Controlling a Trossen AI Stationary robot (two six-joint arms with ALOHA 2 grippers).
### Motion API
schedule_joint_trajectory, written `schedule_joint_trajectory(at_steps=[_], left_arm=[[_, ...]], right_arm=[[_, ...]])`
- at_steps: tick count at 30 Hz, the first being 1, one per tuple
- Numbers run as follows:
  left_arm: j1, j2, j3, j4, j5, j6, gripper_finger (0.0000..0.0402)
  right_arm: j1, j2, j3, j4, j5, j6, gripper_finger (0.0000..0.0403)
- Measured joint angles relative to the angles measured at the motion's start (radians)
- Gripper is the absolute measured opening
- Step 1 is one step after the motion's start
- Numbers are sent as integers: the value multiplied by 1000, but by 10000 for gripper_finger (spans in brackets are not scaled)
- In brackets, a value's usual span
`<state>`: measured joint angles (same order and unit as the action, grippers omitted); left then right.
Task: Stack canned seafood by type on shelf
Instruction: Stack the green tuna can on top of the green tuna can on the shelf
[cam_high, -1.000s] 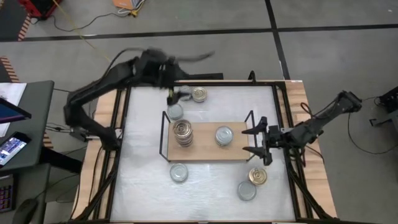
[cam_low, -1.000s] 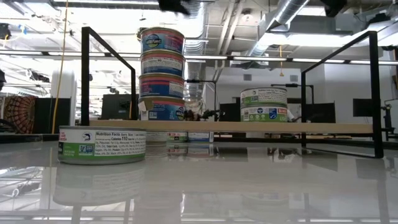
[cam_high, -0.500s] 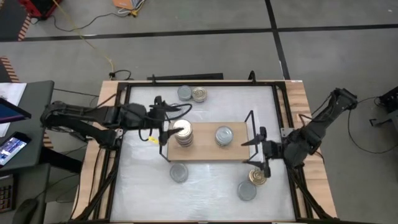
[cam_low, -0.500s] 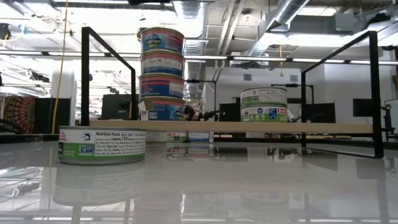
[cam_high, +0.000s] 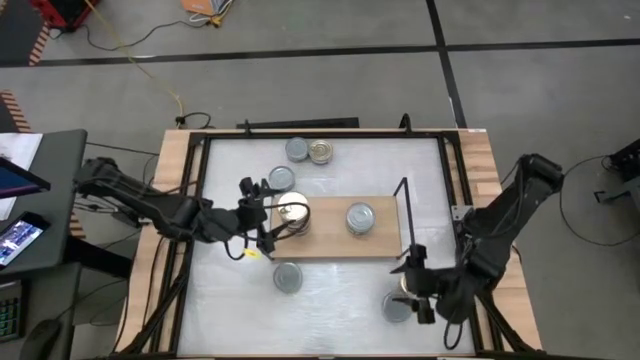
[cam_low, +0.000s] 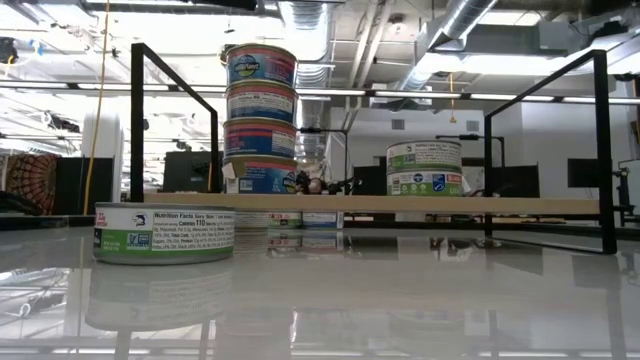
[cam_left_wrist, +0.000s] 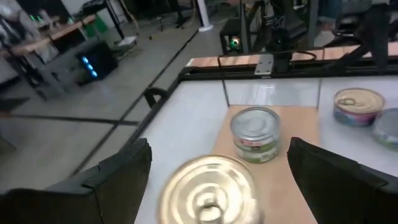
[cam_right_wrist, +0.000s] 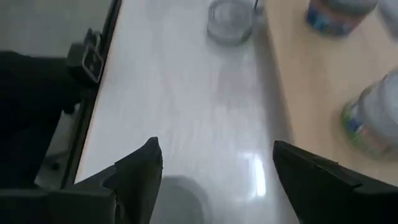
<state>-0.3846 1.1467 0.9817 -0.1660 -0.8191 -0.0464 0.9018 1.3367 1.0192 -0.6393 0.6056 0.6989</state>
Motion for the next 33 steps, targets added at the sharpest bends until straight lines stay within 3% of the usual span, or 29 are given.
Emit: schedule_joint_trajectory(at_steps=[5, 9, 17, 26, 30, 33], left_arm=[[-6, 19, 0, -91, 95, -264, 361], [-43, 19, -3, -134, 145, -325, 361], [-311, 51, -6, 8, -283, -115, 361], [-351, 145, -6, 56, -327, -178, 361], [-343, 179, -6, 134, -411, -125, 361], [-319, 190, -6, 219, -412, -74, 361]], right_arm=[[25, 92, 61, -62, -51, 93, 321], [25, 187, 72, -61, -67, 105, 304], [3, 347, 116, -62, -229, 197, 284], [61, 491, 308, -329, -271, 255, 281], [75, 569, 358, -397, -271, 258, 281], [82, 623, 390, -417, -271, 234, 281]])
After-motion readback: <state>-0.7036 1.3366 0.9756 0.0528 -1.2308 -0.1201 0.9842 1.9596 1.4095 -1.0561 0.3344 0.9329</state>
